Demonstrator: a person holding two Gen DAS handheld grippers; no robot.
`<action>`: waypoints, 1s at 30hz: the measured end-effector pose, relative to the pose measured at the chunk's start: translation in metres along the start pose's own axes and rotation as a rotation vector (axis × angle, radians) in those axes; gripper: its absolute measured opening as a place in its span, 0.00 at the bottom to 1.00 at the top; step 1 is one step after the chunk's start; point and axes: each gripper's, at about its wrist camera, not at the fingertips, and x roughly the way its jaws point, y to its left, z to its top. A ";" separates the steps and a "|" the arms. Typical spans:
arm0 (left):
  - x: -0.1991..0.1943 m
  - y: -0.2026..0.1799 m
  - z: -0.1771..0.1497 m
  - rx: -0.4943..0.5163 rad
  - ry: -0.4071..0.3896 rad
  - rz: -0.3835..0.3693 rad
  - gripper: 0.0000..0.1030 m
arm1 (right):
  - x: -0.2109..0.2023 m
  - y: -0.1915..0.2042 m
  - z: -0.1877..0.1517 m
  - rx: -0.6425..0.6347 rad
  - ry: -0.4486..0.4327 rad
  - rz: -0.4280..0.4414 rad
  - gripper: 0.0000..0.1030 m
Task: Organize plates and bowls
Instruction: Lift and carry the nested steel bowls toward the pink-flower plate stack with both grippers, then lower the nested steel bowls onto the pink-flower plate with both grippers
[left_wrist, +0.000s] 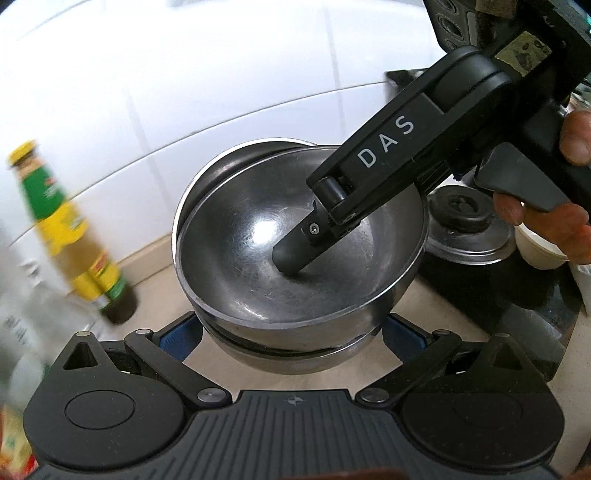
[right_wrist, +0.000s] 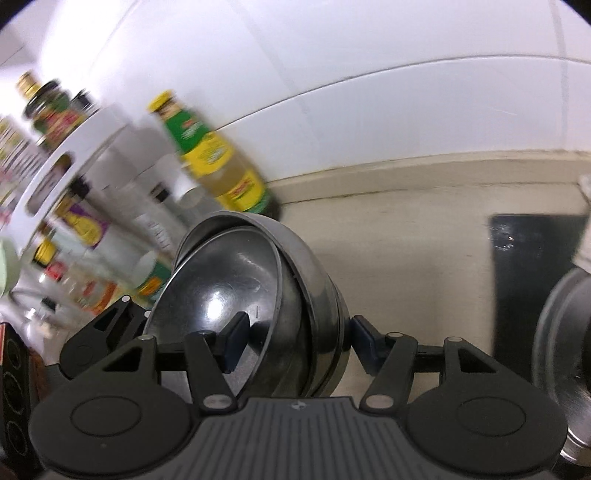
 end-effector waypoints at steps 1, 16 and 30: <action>-0.006 -0.001 -0.004 -0.016 0.006 0.017 1.00 | 0.000 0.005 -0.002 -0.018 0.007 0.010 0.56; -0.078 -0.032 -0.070 -0.226 0.093 0.188 1.00 | 0.027 0.075 -0.046 -0.234 0.185 0.147 0.56; -0.110 -0.029 -0.106 -0.266 0.117 0.184 1.00 | 0.031 0.111 -0.093 -0.240 0.243 0.150 0.56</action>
